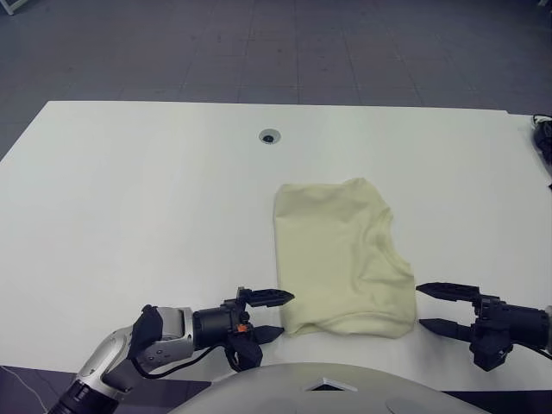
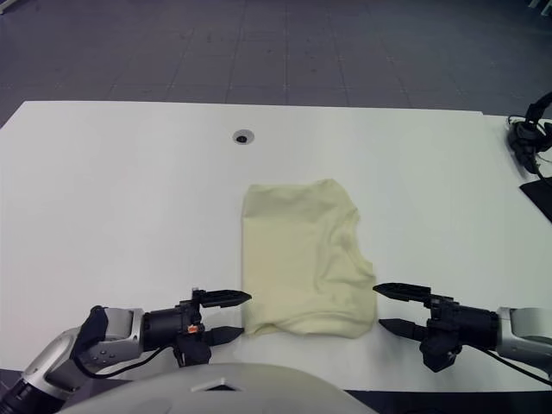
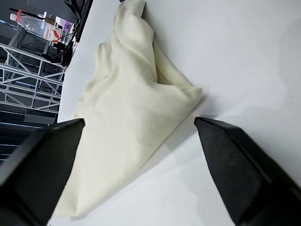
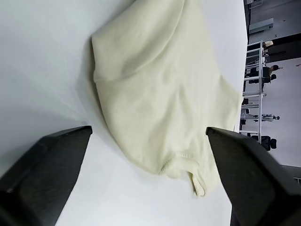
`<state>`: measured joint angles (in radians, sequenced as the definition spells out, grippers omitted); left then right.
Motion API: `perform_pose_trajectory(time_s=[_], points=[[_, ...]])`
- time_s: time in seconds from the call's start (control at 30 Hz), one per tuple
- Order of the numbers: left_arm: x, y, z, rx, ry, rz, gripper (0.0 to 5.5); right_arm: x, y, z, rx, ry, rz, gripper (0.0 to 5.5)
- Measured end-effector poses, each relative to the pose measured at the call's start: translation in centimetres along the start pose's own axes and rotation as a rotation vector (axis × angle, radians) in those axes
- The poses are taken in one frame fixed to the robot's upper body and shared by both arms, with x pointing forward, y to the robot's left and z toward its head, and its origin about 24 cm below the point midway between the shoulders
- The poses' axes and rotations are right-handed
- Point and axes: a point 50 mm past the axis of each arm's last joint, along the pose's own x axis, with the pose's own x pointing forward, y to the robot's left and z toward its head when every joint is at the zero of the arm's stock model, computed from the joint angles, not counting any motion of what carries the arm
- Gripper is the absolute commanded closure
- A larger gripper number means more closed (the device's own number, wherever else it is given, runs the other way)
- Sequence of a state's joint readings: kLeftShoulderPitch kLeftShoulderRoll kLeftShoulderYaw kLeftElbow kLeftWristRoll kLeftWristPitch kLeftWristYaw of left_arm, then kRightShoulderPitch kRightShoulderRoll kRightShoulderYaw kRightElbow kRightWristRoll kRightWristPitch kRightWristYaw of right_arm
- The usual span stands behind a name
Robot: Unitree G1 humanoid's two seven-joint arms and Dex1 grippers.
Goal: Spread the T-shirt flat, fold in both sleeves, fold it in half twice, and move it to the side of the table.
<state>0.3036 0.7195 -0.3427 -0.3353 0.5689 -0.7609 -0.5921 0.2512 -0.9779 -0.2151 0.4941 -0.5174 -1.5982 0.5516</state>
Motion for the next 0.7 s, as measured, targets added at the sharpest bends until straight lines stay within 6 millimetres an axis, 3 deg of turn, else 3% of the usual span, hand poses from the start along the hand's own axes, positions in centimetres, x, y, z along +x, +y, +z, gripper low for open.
perform_pose_trajectory(time_s=[0.33, 0.7], points=[[0.8, -0.5, -0.3, 0.013, -0.014, -0.043, 3.51, 2.4, -0.1, -0.1, 0.016, -0.061, 0.014, 3.26], [1.4, -0.1, 0.0, 0.025, -0.04, -0.045, 5.45, 3.5, 0.6, 0.2, 0.062, -0.086, 0.032, 5.28]])
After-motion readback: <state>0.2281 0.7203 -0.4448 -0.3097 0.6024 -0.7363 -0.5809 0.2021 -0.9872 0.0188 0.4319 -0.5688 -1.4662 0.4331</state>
